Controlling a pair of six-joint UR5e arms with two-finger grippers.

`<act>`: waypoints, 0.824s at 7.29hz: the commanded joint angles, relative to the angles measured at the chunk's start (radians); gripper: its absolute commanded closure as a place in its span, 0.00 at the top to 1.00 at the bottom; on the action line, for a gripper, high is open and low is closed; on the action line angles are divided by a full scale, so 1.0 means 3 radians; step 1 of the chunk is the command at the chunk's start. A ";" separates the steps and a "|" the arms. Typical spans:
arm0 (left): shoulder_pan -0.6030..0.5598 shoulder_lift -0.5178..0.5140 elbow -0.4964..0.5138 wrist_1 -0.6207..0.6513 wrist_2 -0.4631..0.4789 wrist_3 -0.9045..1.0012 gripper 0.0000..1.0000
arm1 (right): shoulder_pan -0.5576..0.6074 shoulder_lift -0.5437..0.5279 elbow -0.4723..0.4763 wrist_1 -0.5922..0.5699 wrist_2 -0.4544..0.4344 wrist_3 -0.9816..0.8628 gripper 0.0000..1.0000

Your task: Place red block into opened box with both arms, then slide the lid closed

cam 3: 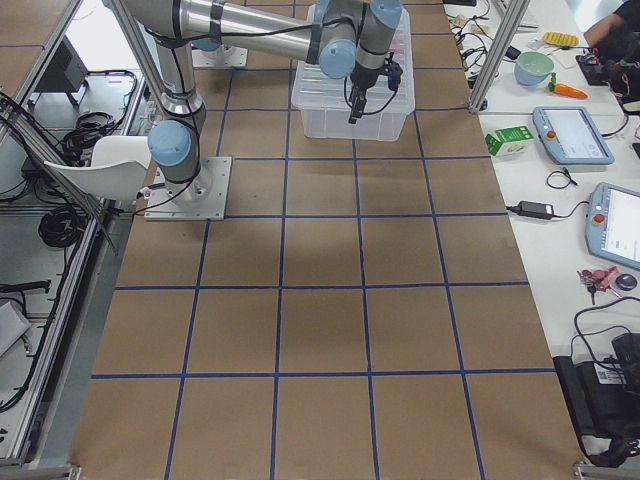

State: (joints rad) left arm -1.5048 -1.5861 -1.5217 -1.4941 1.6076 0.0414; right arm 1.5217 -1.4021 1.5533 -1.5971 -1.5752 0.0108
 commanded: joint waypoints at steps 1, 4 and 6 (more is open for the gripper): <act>0.0000 0.0000 0.0000 0.0000 0.0000 0.0000 1.00 | 0.0020 -0.0178 -0.0110 0.0052 0.0015 0.0025 1.00; -0.0010 0.0000 0.0000 -0.0005 0.0000 -0.0010 1.00 | 0.0148 -0.0393 -0.0085 0.0097 0.0020 0.0040 1.00; -0.0015 -0.0015 0.0005 -0.0010 0.0000 -0.0020 1.00 | 0.0138 -0.0460 -0.0054 0.0235 -0.0016 0.0071 1.00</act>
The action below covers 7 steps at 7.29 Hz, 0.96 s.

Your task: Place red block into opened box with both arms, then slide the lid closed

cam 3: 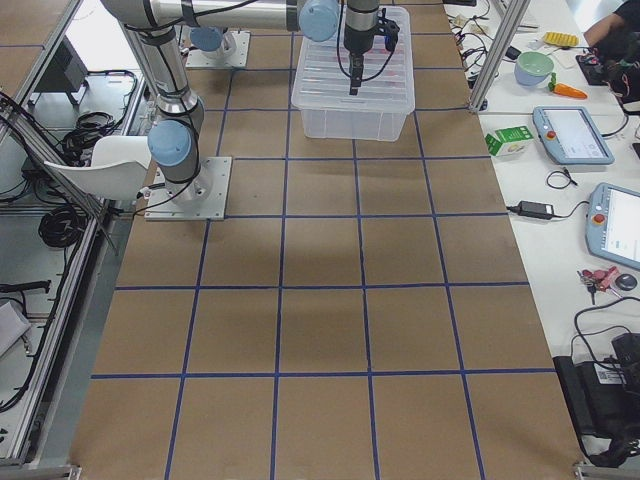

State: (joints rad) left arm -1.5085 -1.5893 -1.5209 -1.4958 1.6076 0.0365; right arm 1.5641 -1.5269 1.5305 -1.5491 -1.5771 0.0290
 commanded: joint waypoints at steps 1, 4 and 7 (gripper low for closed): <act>-0.0003 0.0000 0.0002 -0.0005 0.0005 -0.0004 1.00 | -0.0013 -0.0054 0.0032 0.0076 0.0021 -0.0030 1.00; -0.0003 -0.0005 0.0002 -0.0005 0.0000 -0.0004 1.00 | -0.0029 -0.0105 0.0037 0.0071 0.0021 -0.0046 1.00; -0.0008 0.0005 0.0002 -0.0005 -0.0015 -0.0009 1.00 | -0.0014 -0.0126 0.0037 0.0071 0.0031 -0.0030 1.00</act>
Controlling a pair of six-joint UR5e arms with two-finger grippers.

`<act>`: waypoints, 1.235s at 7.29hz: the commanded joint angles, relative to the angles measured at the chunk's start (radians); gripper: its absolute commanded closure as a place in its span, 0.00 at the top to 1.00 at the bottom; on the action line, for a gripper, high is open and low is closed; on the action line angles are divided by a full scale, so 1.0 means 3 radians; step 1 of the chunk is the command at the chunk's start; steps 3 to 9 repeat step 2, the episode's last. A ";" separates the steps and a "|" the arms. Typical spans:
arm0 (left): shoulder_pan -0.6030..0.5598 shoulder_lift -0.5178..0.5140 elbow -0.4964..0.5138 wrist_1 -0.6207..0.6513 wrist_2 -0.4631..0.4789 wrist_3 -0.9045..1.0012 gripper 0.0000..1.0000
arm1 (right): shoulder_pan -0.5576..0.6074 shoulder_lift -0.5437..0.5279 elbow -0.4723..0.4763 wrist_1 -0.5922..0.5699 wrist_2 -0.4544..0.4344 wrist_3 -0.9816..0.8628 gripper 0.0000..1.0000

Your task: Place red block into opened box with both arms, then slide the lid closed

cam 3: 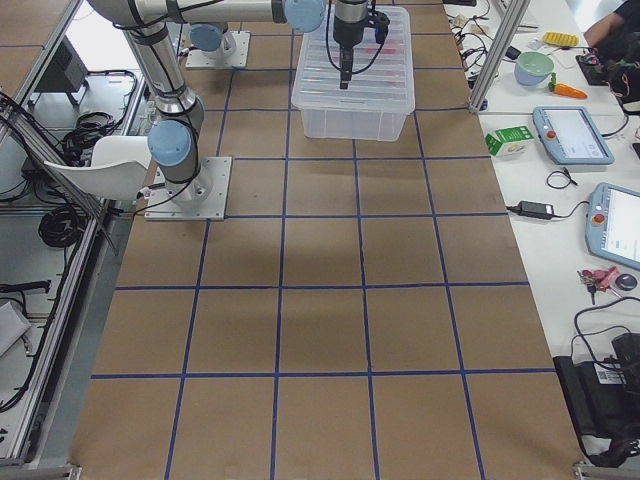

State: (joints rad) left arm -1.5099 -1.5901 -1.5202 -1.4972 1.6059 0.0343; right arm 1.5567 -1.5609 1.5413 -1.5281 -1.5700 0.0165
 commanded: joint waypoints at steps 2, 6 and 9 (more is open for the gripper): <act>-0.0004 0.0013 -0.0005 -0.0005 -0.0020 -0.0002 1.00 | 0.0011 -0.0058 0.0006 0.0006 -0.0002 0.0017 1.00; -0.0004 0.0013 -0.0005 -0.0005 -0.0020 -0.0002 1.00 | 0.0011 -0.0058 0.0006 0.0006 -0.0002 0.0017 1.00; -0.0004 0.0013 -0.0005 -0.0005 -0.0020 -0.0002 1.00 | 0.0011 -0.0058 0.0006 0.0006 -0.0002 0.0017 1.00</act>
